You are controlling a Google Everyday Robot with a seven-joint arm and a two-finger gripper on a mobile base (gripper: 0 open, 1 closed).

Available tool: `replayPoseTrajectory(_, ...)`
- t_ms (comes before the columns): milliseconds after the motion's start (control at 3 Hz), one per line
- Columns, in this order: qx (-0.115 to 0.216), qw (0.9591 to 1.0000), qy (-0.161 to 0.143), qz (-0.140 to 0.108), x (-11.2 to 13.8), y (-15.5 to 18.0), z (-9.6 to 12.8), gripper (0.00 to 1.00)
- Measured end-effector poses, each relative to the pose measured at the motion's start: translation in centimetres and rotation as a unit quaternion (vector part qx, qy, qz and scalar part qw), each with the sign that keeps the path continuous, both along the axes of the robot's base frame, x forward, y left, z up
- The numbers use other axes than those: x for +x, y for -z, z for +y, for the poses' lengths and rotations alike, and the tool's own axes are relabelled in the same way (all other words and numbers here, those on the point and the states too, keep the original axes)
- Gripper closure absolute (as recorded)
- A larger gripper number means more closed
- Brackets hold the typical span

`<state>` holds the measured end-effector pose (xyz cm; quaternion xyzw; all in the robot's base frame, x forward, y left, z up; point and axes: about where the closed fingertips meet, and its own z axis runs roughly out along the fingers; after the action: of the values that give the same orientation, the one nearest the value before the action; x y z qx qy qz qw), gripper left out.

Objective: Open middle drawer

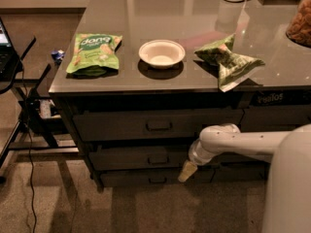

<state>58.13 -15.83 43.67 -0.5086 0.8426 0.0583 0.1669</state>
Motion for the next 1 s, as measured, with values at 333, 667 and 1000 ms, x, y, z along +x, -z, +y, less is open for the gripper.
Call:
replayPoseTrajectory(333,-0.003,1.0000,-0.007,-0.003,1.1,1.0,-0.2,0.00)
replayPoseTrajectory(667,-0.006,0.9998,-0.018,-0.002,1.9,2.2,-0.2,0.00)
replayPoseTrajectory(1000,-0.011,0.9995,-0.030,0.004,2.0,3.3,0.1,0.00)
